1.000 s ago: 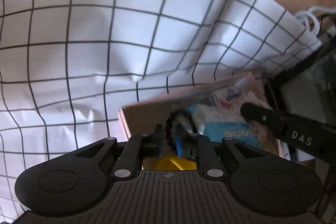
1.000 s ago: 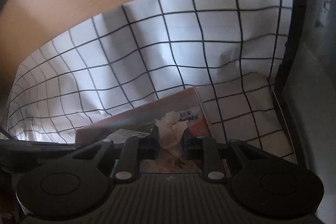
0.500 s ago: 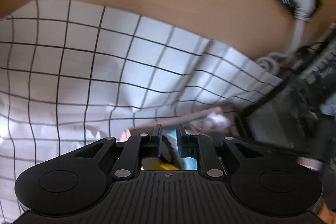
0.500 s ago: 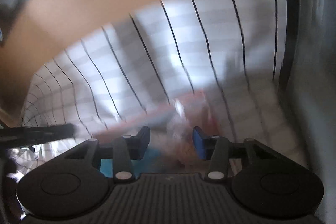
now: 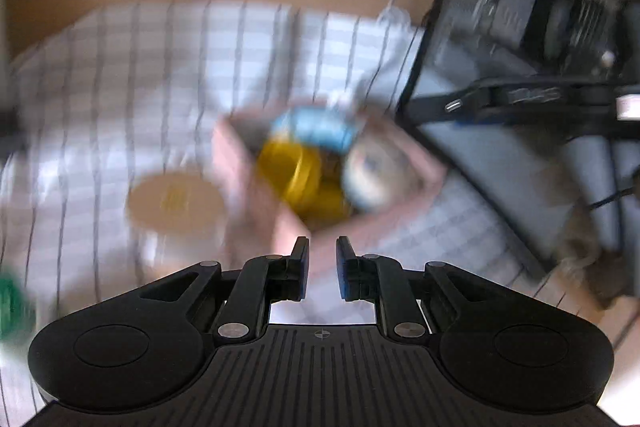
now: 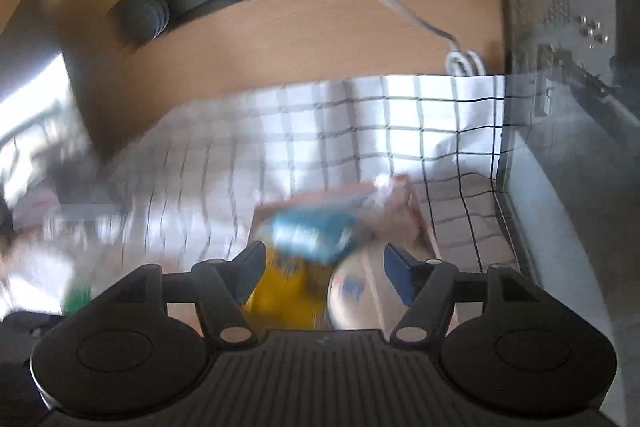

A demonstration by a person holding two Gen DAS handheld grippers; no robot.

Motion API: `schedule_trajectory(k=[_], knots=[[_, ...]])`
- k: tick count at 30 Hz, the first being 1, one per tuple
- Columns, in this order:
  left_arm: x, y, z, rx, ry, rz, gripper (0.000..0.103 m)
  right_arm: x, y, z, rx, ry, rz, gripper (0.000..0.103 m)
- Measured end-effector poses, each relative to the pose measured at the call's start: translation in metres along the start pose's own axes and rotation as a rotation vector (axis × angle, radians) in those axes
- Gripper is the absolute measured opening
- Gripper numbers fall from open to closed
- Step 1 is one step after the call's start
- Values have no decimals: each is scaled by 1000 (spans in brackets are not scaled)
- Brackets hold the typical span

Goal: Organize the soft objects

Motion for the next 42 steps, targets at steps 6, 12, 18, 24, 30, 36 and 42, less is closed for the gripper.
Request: schedule_trajectory(k=[6, 12, 18, 24, 30, 36, 42], knots=[[8, -5, -79, 89, 117, 240, 17, 2, -10, -78, 165, 90, 13, 76], [-8, -18, -108, 30, 229, 419, 22, -18, -44, -127, 289, 122, 60, 76], [-42, -35, -105, -56, 243, 420, 63, -20, -53, -132, 263, 221, 40, 95], [-60, -29, -115, -103, 286, 512, 62, -51, -49, -130, 194, 144, -44, 103], [-70, -29, -116, -124, 290, 586, 63, -53, -45, -133, 166, 175, -22, 103], [-69, -31, -112, -121, 322, 601, 63, -50, -38, -138, 142, 213, 26, 103], [-70, -32, -113, -117, 317, 609, 63, -50, -39, -138, 109, 215, 23, 103]])
Point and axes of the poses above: each gripper's, at about its wrist camera, not at the fingertips, and y roughly against the way its jaws point, x to its left, z to its top, the point moved 6 cm from there along -y, roughly the way its jaws point, and after that the axes turned 13 degrees about z, right-handed, at the moved point
